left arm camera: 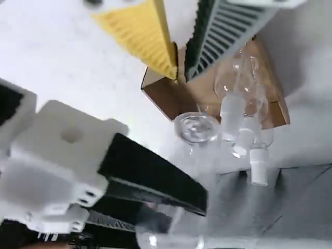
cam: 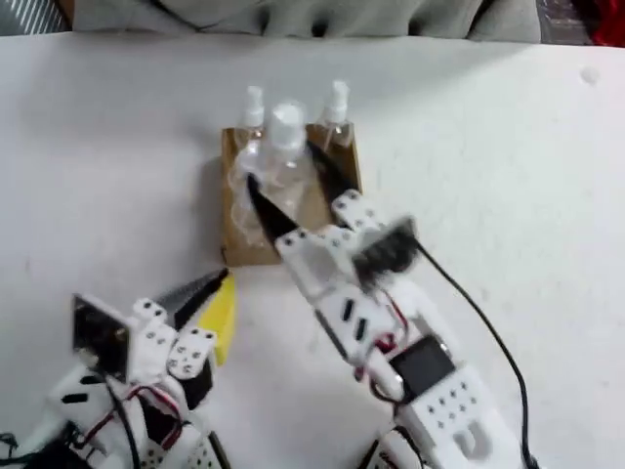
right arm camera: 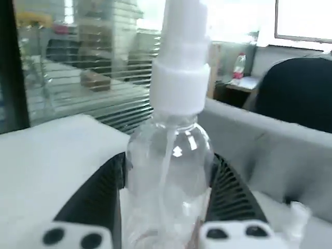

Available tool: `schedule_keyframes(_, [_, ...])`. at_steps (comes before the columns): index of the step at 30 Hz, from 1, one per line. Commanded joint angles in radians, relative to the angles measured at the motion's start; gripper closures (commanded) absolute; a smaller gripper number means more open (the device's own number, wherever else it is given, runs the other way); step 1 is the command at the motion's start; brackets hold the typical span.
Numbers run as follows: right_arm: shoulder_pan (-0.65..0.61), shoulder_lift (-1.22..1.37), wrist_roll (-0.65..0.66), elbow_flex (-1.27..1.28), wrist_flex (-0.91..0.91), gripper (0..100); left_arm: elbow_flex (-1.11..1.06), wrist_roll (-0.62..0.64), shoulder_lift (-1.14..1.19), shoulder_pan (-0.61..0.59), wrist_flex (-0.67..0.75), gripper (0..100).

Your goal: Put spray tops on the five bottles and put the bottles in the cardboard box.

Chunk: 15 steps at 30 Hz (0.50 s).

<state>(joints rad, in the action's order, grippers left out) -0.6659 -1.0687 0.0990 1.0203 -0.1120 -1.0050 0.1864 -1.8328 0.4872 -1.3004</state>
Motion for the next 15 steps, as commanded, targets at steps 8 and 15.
schedule_keyframes(8, [-0.087, 0.272, -0.181, -0.221, 0.045, 98.4, 0.0, 0.003, 0.001, 0.068, 0.034, 98])
schedule_keyframes(15, [-0.125, 0.265, -0.199, -0.258, -0.122, 98.4, -0.041, 0.002, 0.001, 0.067, 0.038, 98])
